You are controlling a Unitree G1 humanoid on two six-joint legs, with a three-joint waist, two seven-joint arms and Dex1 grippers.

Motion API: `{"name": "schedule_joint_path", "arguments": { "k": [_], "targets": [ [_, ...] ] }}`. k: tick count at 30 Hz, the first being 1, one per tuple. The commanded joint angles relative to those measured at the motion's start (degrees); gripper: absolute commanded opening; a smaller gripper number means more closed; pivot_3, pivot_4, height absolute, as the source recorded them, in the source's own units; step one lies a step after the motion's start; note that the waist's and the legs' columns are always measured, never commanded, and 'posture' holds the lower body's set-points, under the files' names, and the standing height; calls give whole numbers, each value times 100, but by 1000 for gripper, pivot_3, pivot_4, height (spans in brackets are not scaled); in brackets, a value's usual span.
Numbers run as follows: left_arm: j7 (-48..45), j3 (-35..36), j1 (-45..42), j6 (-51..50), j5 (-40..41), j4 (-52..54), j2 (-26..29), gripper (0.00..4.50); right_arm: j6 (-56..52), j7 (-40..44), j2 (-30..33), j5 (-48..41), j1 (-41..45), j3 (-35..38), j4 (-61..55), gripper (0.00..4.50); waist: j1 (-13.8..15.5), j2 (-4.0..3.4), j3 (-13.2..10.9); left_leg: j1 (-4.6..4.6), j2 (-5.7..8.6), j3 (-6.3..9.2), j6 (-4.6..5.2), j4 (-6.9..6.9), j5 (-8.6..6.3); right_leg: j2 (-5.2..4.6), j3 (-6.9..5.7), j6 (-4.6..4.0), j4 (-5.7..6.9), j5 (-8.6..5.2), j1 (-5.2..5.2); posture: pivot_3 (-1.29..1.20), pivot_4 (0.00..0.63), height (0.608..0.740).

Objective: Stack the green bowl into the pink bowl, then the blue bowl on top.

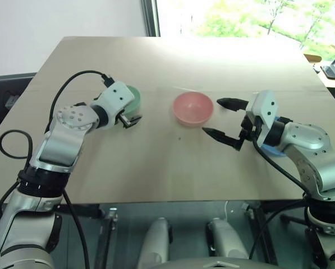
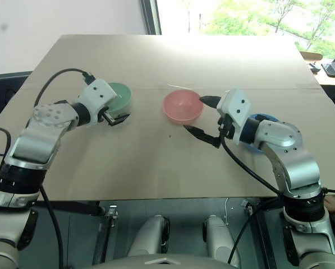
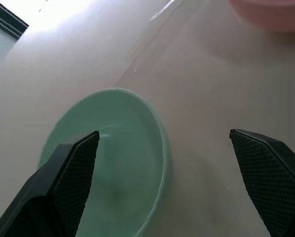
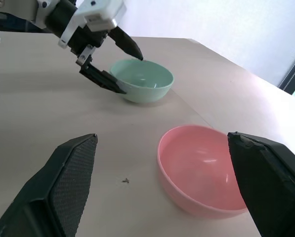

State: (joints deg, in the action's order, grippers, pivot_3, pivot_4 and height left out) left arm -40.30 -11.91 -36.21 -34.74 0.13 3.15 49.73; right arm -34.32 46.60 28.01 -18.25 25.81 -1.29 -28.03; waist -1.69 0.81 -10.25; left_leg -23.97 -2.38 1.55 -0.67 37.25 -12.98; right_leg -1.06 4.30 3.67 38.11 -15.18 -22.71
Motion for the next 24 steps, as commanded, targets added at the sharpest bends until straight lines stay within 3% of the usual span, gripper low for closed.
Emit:
{"name": "schedule_joint_path", "arguments": {
  "k": [1, 2, 5, 9, 10, 12, 15, 24],
  "targets": [
    [-265, -485, -435, -188, -507, -288, -15, 4500, 223, -167, -14, -19, 121, -18, -65, 4430, 4, 1, 0, -1, 0, 0, 0, 0, 0, 0, 0, 0, -1, 0, 0, 0, 150, 740],
    [-314, -645, -540, -137, -648, -444, -60, 4500, 276, -177, -1, 3, 136, -47, -56, 4430, 10, 1, 0, -2, 0, 2, 0, 0, 0, 0, -1, 0, 0, 0, -1, 0, 150, 740],
    [-374, -789, -719, -16, -838, -713, -170, 3903, 319, -195, 34, -37, 144, -60, -63, 4500, 7, 1, -1, -2, 0, 1, 0, 1, 0, 1, -1, 0, 0, 0, -1, 0, 150, 740],
    [-505, -867, -852, 90, -1017, -956, -207, 2317, 389, -171, 134, -113, 58, 2, -123, 4500, -15, 2, -1, -9, 0, 2, 0, 1, 0, 1, -1, 0, -1, 0, -8, 0, 150, 740],
    [-524, -868, -872, 128, -1055, -1026, -212, 1732, 405, -175, 154, -121, 41, 14, -130, 4500, -17, 2, -1, -10, 0, 3, 0, 1, 0, 1, -1, 0, -1, 0, -9, 0, 150, 740],
    [-562, -850, -906, 184, -1111, -1133, -233, 1259, 422, -185, 187, -145, 15, 39, -144, 4500, -17, 2, -1, -10, 0, 4, 0, 1, 0, 1, -2, 0, -1, 0, -10, 0, 150, 740],
    [-567, -815, -975, 374, -1195, -1296, -286, 178, 451, -207, 241, -184, -23, 88, -146, 4500, -17, 2, -1, -11, 0, 3, 0, 2, 0, 0, -2, 0, -1, 0, -9, 0, 150, 740],
    [-978, -548, -1108, 822, -872, -1075, -573, 178, 505, -274, 478, -206, -195, 253, -154, 4500, 3, 3, -1, -46, 0, 9, 0, 14, 0, 0, -5, 0, 5, 0, -37, 0, 150, 740]
  ]
}}
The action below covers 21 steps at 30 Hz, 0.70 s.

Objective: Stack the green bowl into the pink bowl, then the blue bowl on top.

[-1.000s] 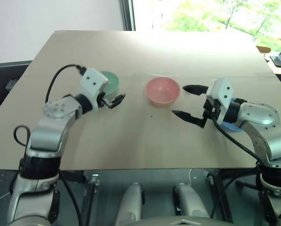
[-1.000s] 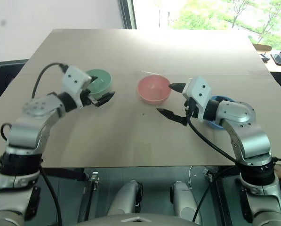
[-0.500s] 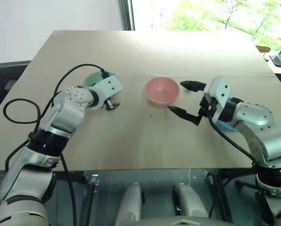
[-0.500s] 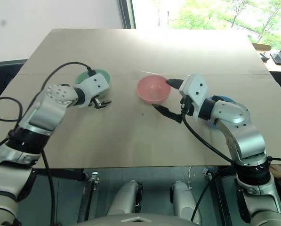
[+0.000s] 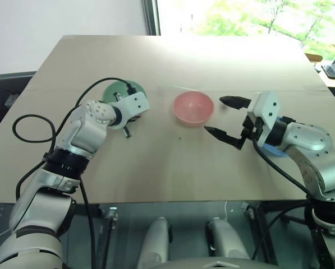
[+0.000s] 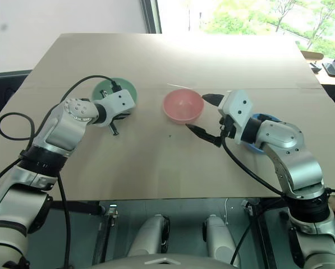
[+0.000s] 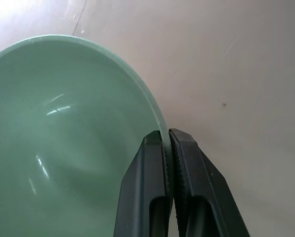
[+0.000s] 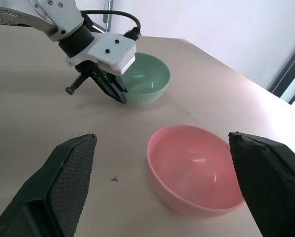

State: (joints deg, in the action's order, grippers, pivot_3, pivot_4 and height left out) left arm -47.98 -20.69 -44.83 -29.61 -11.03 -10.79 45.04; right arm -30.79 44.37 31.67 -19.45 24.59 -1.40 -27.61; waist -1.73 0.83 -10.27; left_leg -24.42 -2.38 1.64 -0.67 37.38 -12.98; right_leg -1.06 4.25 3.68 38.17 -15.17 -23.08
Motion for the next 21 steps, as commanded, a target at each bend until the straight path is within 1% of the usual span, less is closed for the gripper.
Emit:
{"name": "schedule_joint_path", "arguments": {
  "k": [1, 3, 6, 11, 13, 14, 16, 17, 18, 19, 20, 21],
  "targets": [
    [-345, 376, -297, 560, 395, 464, -183, 178, 154, -61, 157, -101, -136, 337, -217, 4500, 25, 0, 0, -13, 0, 3, 0, 5, 0, 0, -4, 0, 3, 0, -9, 0, 150, 740],
    [-543, 417, -405, 898, 599, 631, -350, 178, 145, -94, 233, -120, -251, 450, -271, 4500, 87, 0, 0, -41, 1, 6, -1, 13, 1, -3, -8, -1, 9, 1, -32, 0, 150, 740],
    [-697, 372, -643, 1502, 775, 657, -707, 178, 80, -218, 311, -98, -398, 552, -388, 4500, 144, 2, 0, -41, 3, 6, -1, 14, 1, -5, -8, -1, 10, 1, -32, 0, 150, 740],
    [-1026, 197, -818, 1750, 914, 458, -1158, 178, 6, -388, 361, -124, -587, 642, -572, 4500, 57, 0, 1, -31, 5, 2, -1, 16, 1, -2, -1, -1, 24, 1, -32, 0, 150, 740],
    [-1223, 23, -876, 2083, 824, 191, -1295, 178, -15, -480, 380, -118, -717, 711, -689, 4500, 65, -1, 1, -29, 4, 3, -1, 16, 2, 1, 0, -1, 32, 0, -33, 0, 150, 740],
    [-1323, -23, -888, 2159, 829, 89, -1353, 432, -21, -533, 395, -102, -768, 733, -737, 4500, 78, -1, 1, -28, 4, 4, -1, 17, 2, 1, -1, -1, 35, 0, -33, 0, 150, 740],
    [-1424, -32, -916, 2219, 847, -43, -1433, 1087, -22, -614, 433, -70, -835, 745, -798, 4500, 78, -1, 1, -30, 4, 3, 0, 22, 2, 2, -1, -1, 37, 0, -33, 0, 150, 740],
    [-1456, -23, -930, 2261, 838, -86, -1452, 1504, -31, -646, 453, -68, -873, 756, -832, 4500, 75, -1, 1, -31, 4, 2, 0, 28, 2, 1, 0, -1, 38, 0, -33, 0, 150, 740],
    [-1466, 2, -943, 2310, 832, -131, -1478, 2031, -39, -670, 472, -73, -914, 771, -863, 4500, 77, -1, 1, -32, 4, 1, 0, 34, 2, 1, 1, -1, 40, 0, -33, 0, 150, 740],
    [-1368, 77, -980, 2323, 827, -196, -1534, 2260, -63, -712, 496, -63, -963, 796, -900, 4500, 80, -1, 1, -32, 4, 2, 0, 37, 2, 1, 1, -1, 42, 0, -33, 0, 150, 740],
    [-1317, 175, -997, 2335, 880, -210, -1566, 2622, -100, -770, 533, -24, -1016, 817, -946, 4500, 82, -1, 1, -32, 4, 2, 0, 39, 2, 1, 0, -1, 45, -1, -33, 0, 150, 740],
    [-1295, 281, -998, 2304, 973, -182, -1590, 2622, -134, -825, 568, 23, -1058, 834, -984, 4500, 90, 0, 1, -32, 4, 3, 0, 40, 2, 2, 1, -1, 47, -1, -33, 0, 150, 740]
  ]
}}
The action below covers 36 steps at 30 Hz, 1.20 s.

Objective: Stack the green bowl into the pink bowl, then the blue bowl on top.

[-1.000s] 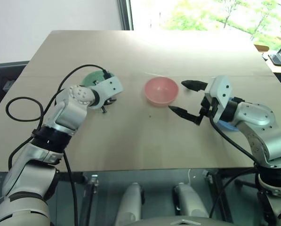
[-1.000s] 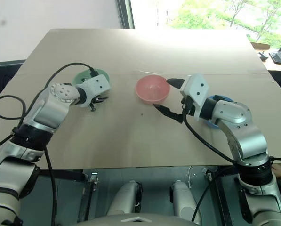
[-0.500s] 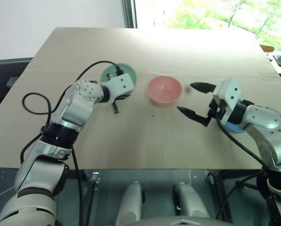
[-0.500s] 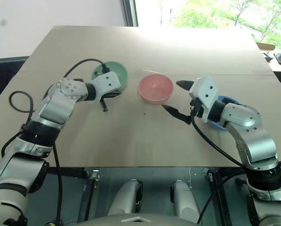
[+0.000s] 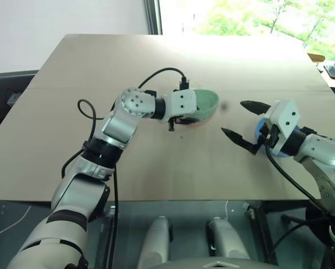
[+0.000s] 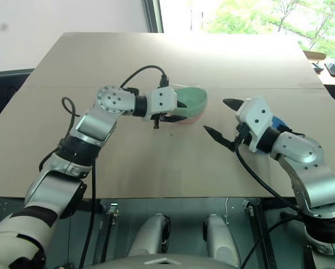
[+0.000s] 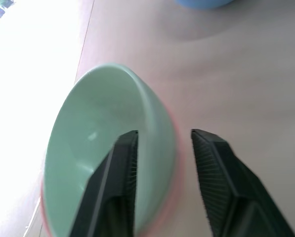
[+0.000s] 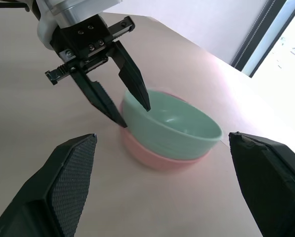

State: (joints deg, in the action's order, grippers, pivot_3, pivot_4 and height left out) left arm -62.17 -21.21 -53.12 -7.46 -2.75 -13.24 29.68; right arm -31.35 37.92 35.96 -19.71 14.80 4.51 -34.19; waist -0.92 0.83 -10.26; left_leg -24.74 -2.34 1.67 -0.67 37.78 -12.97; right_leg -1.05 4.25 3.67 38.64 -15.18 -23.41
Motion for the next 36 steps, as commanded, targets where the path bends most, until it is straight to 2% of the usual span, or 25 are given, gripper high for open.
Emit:
{"name": "schedule_joint_path", "arguments": {
  "k": [1, 6, 9, 11, 13, 17, 19, 22, 24, 25, 26, 27, 34, 35, 36],
  "targets": [
    [109, 503, -146, -116, 340, 176, -72, 2622, -190, -307, 197, 156, -137, 276, -394, 4500, 10, 0, 0, 0, 0, 2, 0, 3, 0, 0, -1, 0, 3, 0, 0, 0, 150, 740],
    [15, 1247, 244, -1088, 1277, 881, 19, 2622, -1169, -789, 649, 540, -570, 477, -678, 4500, 3, -1, 1, -2, -1, 3, 0, 21, 0, 0, -1, 1, 18, -1, 0, 0, 150, 740],
    [51, 1960, 832, -839, 2090, 1169, -220, 2622, -1744, -896, 826, 566, -919, 630, -804, 4500, 0, -6, 4, 2, 0, 1, 0, 29, 0, 0, 1, 1, 24, -1, 2, 0, 150, 740],
    [4, 2165, 1195, -649, 2289, 1291, -238, 2622, -2087, -1032, 912, 674, -1089, 636, -930, 4500, -2, -7, 5, 3, -1, 3, 0, 33, 0, 0, 1, 1, 29, -1, 4, 0, 150, 740],
    [-469, 2493, 1549, -1167, 3041, 1432, -64, 2622, -2284, -1007, 871, 557, -1161, 603, -916, 4500, -20, -7, 4, 2, -3, 6, 0, 39, 0, 2, -1, 0, 32, 0, 5, 0, 150, 740],
    [-889, 2562, 1979, -1451, 3479, 1708, 308, 3635, -2320, -1089, 652, 541, -1126, 342, -652, 4500, -17, -6, 4, 5, -3, 9, 0, 49, 0, 3, -2, 1, 37, 0, 9, 0, 150, 740],
    [-852, 2532, 2065, -1611, 3560, 1846, 421, 4472, -2191, -1112, 613, 642, -1109, 196, -466, 4500, 2, -5, 4, 10, -3, 8, 0, 51, 0, 3, -2, 2, 32, 0, 20, 0, 150, 740],
    [-863, 2494, 2196, -1781, 3651, 2043, 585, 4491, -2015, -1185, 515, 728, -1054, 109, -189, 4500, 17, -4, 5, 10, -1, 10, 0, 54, 0, 1, -5, 2, 26, 0, 25, 0, 150, 740],
    [-838, 2509, 2266, -1808, 3681, 2178, 644, 4500, -1939, -1172, 438, 705, -1019, 86, 15, 3988, 9, -4, 5, 10, -1, 10, 0, 53, 0, 1, -5, 2, 26, 0, 25, 0, 150, 740],
    [-819, 2520, 2282, -1819, 3700, 2226, 652, 4500, -1883, -1149, 428, 711, -1013, 63, 96, 3312, 6, -4, 5, 10, -1, 11, 0, 53, 0, 2, -5, 2, 25, 0, 25, 0, 150, 740],
    [-816, 2518, 2302, -1790, 3687, 2273, 669, 4500, -1751, -1156, 408, 769, -1016, 25, 228, 2905, 5, -5, 5, 11, -2, 12, 0, 52, 0, 3, -7, 1, 26, -1, 24, 0, 150, 740],
    [-813, 2509, 2317, -1773, 3676, 2304, 678, 4500, -1623, -1151, 417, 830, -1020, -14, 331, 2791, 6, -5, 5, 11, -2, 13, 0, 52, 0, 3, -7, 1, 27, -1, 24, 0, 150, 740],
    [-676, 2417, 2458, -1552, 3504, 2415, 641, 4500, -1124, -1010, 504, 954, -943, -41, 682, 237, 1, -4, 5, 11, -2, 14, 0, 52, 0, 3, -8, 1, 26, -1, 25, 0, 150, 740],
    [-639, 2398, 2475, -1536, 3487, 2433, 619, 4500, -1066, -993, 534, 990, -911, -46, 721, 44, 1, -3, 6, 11, -2, 13, 0, 52, 0, 3, -8, 1, 26, 0, 25, 0, 150, 740],
    [-619, 2393, 2495, -1494, 3471, 2445, 597, 4500, -1025, -960, 569, 1013, -867, -56, 748, 44, 1, -3, 6, 11, -2, 13, 0, 53, 0, 3, -8, 1, 26, 0, 26, 0, 150, 740]
  ]
}}
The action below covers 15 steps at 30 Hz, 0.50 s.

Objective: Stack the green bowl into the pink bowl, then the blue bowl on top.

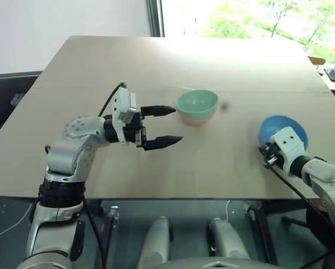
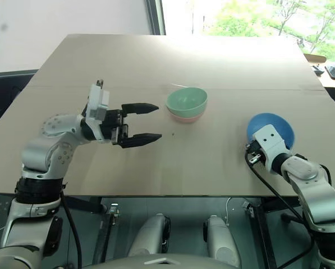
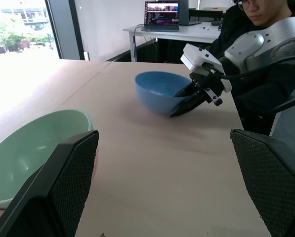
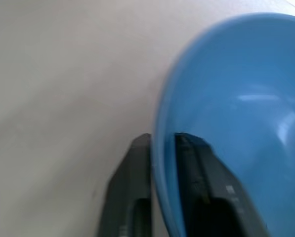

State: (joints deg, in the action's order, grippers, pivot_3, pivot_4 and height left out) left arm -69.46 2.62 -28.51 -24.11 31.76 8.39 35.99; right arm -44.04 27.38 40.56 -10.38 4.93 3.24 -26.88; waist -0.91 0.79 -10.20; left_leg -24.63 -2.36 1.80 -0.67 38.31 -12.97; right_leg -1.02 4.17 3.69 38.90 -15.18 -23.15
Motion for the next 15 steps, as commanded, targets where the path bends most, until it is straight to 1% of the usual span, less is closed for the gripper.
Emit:
{"name": "schedule_joint_path", "arguments": {
  "k": [1, 4, 6, 8, 11, 12, 15],
  "targets": [
    [139, 9, 53, 221, 1, 286, -50, 4500, 290, 129, 145, 105, 162, 55, 38, 44, -1, 0, 0, 0, 0, 0, 0, 0, 0, 0, 0, 0, -1, 0, 0, 0, 150, 740],
    [248, -2, 110, 360, -114, 233, -34, 4500, 541, 206, 142, 152, 443, 1, 117, 44, -1, -1, -1, -1, 0, 0, 0, -1, 0, 0, 0, 0, 0, 0, -1, 0, 150, 740],
    [343, 14, 143, 425, -197, 161, -20, 4500, 836, 405, 38, 54, 958, -148, 173, 44, -26, -2, -1, 1, 0, -2, 0, -1, 0, 0, 1, 0, 0, 0, -1, 0, 150, 740],
    [376, 22, 165, 431, -190, 136, -13, 4500, 1011, 562, -159, 34, 1706, -429, 406, 44, -117, -6, -3, 5, -1, -3, 0, -1, 0, 1, 4, 0, 2, 0, -2, 0, 150, 740],
    [378, 13, 259, 453, -227, 114, 50, 4500, 1354, 904, -588, 177, 2977, -1022, 1243, 44, -187, -7, -5, 7, -4, -3, 0, -2, 0, 5, 4, 0, 2, 0, -1, 0, 150, 740],
    [376, 16, 302, 459, -260, 102, 98, 4500, 1588, 1045, -771, 282, 3405, -1256, 1687, 44, -197, -7, -5, 8, -5, -5, 0, -3, 0, 5, 6, 0, 3, 0, -2, 0, 150, 740],
    [379, 73, 377, 468, -284, 91, 218, 4500, 2372, 1342, -1284, 579, 4343, -1737, 3015, 44, -163, -5, -5, 6, -5, 0, 0, -10, 0, 5, 1, -2, 3, 1, -4, 0, 150, 740]
  ]
}}
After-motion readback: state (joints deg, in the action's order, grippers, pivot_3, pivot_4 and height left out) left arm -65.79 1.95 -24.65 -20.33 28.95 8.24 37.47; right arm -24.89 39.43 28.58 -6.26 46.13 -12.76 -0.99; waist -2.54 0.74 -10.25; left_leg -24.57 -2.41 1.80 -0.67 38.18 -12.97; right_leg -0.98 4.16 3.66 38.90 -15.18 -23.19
